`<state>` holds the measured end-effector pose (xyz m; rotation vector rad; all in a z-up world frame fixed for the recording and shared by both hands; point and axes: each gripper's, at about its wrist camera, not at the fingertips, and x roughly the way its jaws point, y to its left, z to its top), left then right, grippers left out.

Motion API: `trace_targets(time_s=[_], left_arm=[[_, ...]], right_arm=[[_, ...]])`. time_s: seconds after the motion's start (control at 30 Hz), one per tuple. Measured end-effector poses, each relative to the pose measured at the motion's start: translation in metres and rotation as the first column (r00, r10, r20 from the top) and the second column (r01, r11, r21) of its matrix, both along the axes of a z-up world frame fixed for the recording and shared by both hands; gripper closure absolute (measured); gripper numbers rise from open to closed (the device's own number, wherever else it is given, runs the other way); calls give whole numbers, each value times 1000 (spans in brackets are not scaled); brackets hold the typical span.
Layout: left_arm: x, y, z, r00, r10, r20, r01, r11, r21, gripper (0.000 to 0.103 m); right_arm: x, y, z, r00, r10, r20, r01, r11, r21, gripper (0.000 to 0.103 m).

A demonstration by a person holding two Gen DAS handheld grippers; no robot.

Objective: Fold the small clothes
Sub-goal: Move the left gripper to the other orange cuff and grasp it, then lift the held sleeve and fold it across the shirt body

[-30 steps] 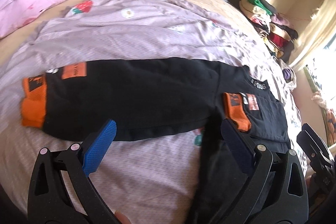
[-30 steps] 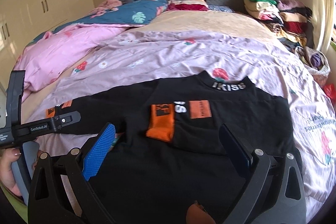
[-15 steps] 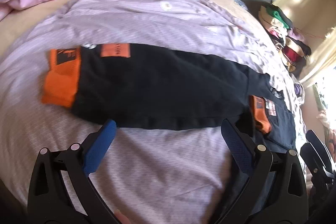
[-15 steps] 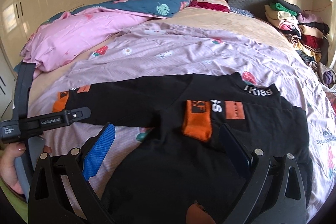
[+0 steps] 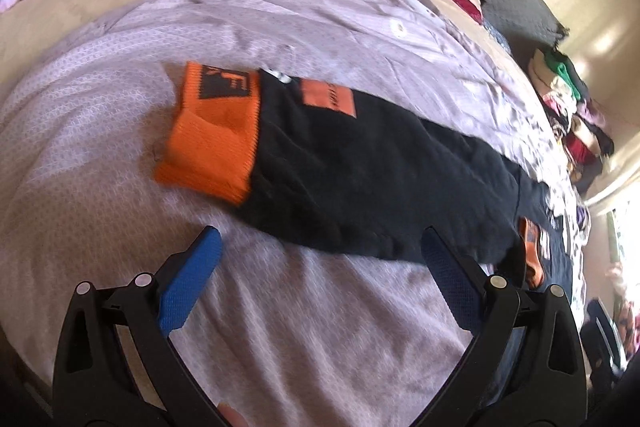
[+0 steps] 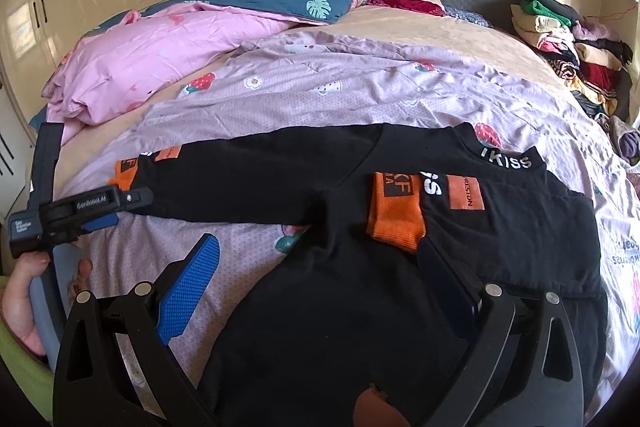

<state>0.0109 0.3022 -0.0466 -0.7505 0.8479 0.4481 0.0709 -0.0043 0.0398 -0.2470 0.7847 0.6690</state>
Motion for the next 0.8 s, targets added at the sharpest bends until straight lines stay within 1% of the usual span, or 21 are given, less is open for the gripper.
trace_targets(time_s=[0.07, 0.17, 0.2, 0.23, 0.27, 0.3, 0.33, 0.37, 0.4, 0.43, 0.5, 0.53, 0.73, 0.8], left_arm=[[1, 10, -1, 999, 30, 21, -30, 1000, -7, 10], [5, 20, -3, 998, 66, 20, -65, 998, -8, 11], [7, 24, -3, 996, 79, 31, -79, 997, -9, 15], [8, 26, -3, 996, 86, 31, -86, 996, -1, 26], [10, 29, -2, 995, 99, 29, -99, 995, 10, 35], [11, 31, -2, 994, 105, 31, -106, 994, 16, 53], [13, 32, -1, 994, 109, 30, -110, 994, 27, 67], [14, 32, 0, 993, 112, 27, -113, 993, 40, 74], [13, 31, 6, 993, 114, 40, -117, 992, 57, 87], [12, 29, 12, 993, 106, 60, -110, 991, 76, 97], [15, 23, 27, 993, 66, 94, -77, 990, 117, 97], [15, 20, 33, 993, 52, 107, -65, 990, 124, 97], [23, 2, 68, 981, -25, 191, -1, 990, 138, 97], [31, -7, 76, 975, -49, 215, 20, 991, 131, 97]], right_arm=[[1, -4, -1, 1000, -12, -4, 13, 1000, 4, 5], [4, -11, -2, 999, -32, -13, 32, 999, 6, 5], [4, -14, -3, 999, -39, -14, 39, 999, 5, 5], [5, -17, -2, 999, -46, -13, 46, 999, 5, 5], [6, -20, -2, 999, -52, -13, 52, 999, 6, 5], [8, -24, -2, 998, -63, -14, 63, 998, 11, 5], [9, -26, -2, 997, -71, -17, 72, 997, 15, 5], [11, -30, -2, 996, -84, -20, 85, 996, 24, 5], [12, -32, -1, 996, -91, -22, 92, 995, 30, 5], [14, -36, -1, 994, -104, -25, 105, 994, 41, 5], [16, -41, 0, 992, -119, -29, 121, 992, 49, 5], [17, -44, 0, 992, -125, -31, 126, 991, 53, 5], [20, -59, 3, 987, -155, -39, 158, 984, 84, 5], [21, -63, 4, 985, -167, -38, 170, 982, 84, 5]])
